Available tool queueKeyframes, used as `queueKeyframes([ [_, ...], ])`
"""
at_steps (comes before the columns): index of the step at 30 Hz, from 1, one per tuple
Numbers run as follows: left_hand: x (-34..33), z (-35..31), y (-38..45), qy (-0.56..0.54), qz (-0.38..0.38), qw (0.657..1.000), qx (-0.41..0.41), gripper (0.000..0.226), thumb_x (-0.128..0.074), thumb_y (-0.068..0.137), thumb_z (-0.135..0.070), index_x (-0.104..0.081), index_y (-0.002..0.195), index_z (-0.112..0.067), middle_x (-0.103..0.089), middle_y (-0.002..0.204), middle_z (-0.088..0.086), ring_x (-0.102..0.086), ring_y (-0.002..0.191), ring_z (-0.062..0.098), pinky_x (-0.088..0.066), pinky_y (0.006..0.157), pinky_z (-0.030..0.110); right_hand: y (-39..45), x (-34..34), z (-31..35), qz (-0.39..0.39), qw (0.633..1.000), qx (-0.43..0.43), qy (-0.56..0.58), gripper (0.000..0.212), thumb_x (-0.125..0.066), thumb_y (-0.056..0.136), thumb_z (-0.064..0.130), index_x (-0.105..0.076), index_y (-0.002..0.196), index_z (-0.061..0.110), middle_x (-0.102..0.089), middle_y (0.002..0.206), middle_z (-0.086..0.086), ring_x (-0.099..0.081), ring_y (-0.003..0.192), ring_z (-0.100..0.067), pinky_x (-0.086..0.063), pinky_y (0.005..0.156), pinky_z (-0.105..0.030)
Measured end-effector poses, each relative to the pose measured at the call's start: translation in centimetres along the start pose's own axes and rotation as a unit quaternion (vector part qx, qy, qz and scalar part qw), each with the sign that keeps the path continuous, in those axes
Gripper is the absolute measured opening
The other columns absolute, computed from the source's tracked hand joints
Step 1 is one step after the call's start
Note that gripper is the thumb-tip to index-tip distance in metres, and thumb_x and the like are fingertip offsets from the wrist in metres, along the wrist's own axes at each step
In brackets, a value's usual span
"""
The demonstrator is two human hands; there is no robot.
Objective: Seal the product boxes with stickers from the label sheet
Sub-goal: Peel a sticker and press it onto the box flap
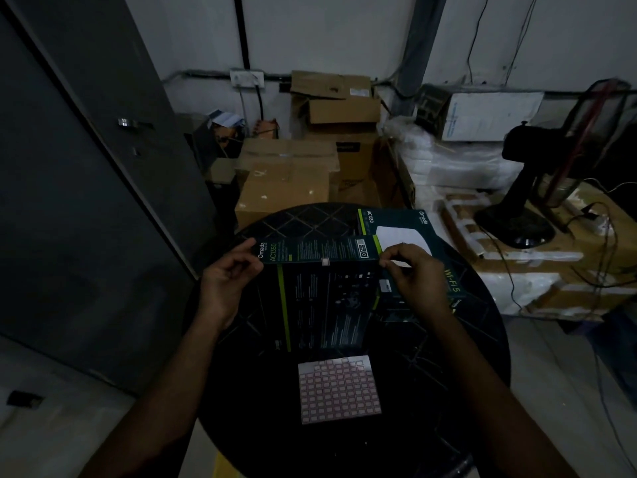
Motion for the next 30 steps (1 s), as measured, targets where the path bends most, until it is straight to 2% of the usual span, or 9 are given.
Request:
queueKeyframes([
  [5,-0.1,-0.6,-0.2,0.053,0.004,0.999,-0.002,0.031,-0.065,0.087,0.007,-0.073,0.095,-0.022,-0.064,0.126,-0.006,-0.062,0.113,-0.001,-0.051,0.092,0.017,-1.0,-0.2,0.1,-0.044,0.999,0.007,0.023,0.015,-0.074,0.085,-0.001,-0.073,0.096,0.010,-0.069,0.095,-0.001,-0.066,0.089,-0.012,-0.057,0.082,-0.029],
  [9,0.0,-2.0,-0.9,0.144,-0.037,0.988,-0.050,0.025,-0.070,0.085,0.001,-0.073,0.097,-0.021,-0.067,0.123,0.008,-0.064,0.105,-0.005,-0.049,0.095,0.015,-1.1,-1.0,1.8,-0.067,0.997,0.034,-0.026,0.012,-0.072,0.083,-0.005,-0.072,0.090,0.005,-0.066,0.100,-0.007,-0.060,0.097,-0.016,-0.044,0.089,-0.012],
  [11,-0.4,-3.5,-2.0,0.241,-0.068,0.958,-0.139,0.017,-0.072,0.086,-0.003,-0.076,0.099,-0.013,-0.070,0.117,0.009,-0.066,0.104,0.002,-0.047,0.095,0.013,-0.9,-1.7,2.6,-0.052,0.995,0.058,-0.057,0.013,-0.072,0.082,-0.003,-0.072,0.089,0.007,-0.068,0.098,-0.006,-0.058,0.099,-0.021,-0.038,0.088,-0.012],
  [13,-1.8,-4.7,-3.5,0.363,-0.085,0.899,-0.229,0.012,-0.071,0.088,-0.004,-0.076,0.099,-0.005,-0.071,0.111,0.008,-0.066,0.103,0.012,-0.044,0.098,0.013,-0.6,-2.3,2.8,-0.034,0.995,0.061,-0.076,0.015,-0.071,0.083,-0.002,-0.071,0.090,0.011,-0.068,0.092,-0.003,-0.056,0.096,-0.023,-0.039,0.083,-0.020],
  [17,-3.8,-4.5,-4.5,0.457,-0.096,0.845,-0.260,0.016,-0.068,0.089,-0.003,-0.072,0.105,-0.004,-0.067,0.116,0.012,-0.060,0.117,0.026,-0.039,0.107,0.025,-0.7,-3.6,3.4,-0.004,0.994,0.065,-0.083,0.024,-0.071,0.082,0.001,-0.070,0.100,0.016,-0.066,0.101,0.003,-0.046,0.103,-0.021,-0.035,0.083,-0.022],
  [21,-6.8,-3.6,-5.2,0.524,-0.026,0.800,-0.292,0.028,-0.068,0.089,-0.007,-0.068,0.117,-0.010,-0.065,0.122,0.008,-0.057,0.123,0.025,-0.037,0.109,0.042,-0.9,-4.4,3.8,-0.004,0.996,0.056,-0.066,0.017,-0.075,0.085,0.016,-0.072,0.099,0.024,-0.067,0.104,0.013,-0.045,0.103,-0.019,-0.045,0.081,-0.040],
  [25,-10.0,-3.5,-5.6,0.543,0.015,0.784,-0.301,0.041,-0.068,0.089,-0.030,-0.064,0.127,-0.016,-0.062,0.122,0.008,-0.053,0.122,0.027,-0.039,0.104,0.048,-1.2,-4.7,4.2,0.002,0.995,0.060,-0.085,0.019,-0.064,0.090,0.034,-0.074,0.106,0.034,-0.065,0.116,0.021,-0.045,0.106,-0.020,-0.045,0.081,-0.044],
  [27,-11.0,-3.9,-4.9,0.566,0.026,0.775,-0.280,0.058,-0.070,0.084,-0.043,-0.057,0.136,-0.020,-0.059,0.124,0.004,-0.049,0.121,0.025,-0.038,0.100,0.046,-1.1,-4.7,4.2,-0.001,0.995,0.059,-0.080,0.021,-0.063,0.089,0.034,-0.074,0.106,0.034,-0.066,0.115,0.021,-0.045,0.106,-0.019,-0.045,0.081,-0.044],
  [30,-13.1,-4.0,-2.8,0.600,0.121,0.752,-0.244,0.082,-0.077,0.073,-0.052,-0.048,0.143,-0.021,-0.050,0.140,0.004,-0.039,0.133,0.026,-0.037,0.105,0.049,-1.2,-4.4,3.9,-0.016,0.996,0.060,-0.071,0.025,-0.074,0.085,0.019,-0.076,0.106,0.032,-0.067,0.117,0.020,-0.044,0.104,-0.019,-0.045,0.081,-0.042],
])
Point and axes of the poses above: each hand's wrist, its own y-axis towards the middle knuckle, its own x-axis out of the back of the hand, z = x × y, the point moved 8 cm from there along y, towards the middle knuckle
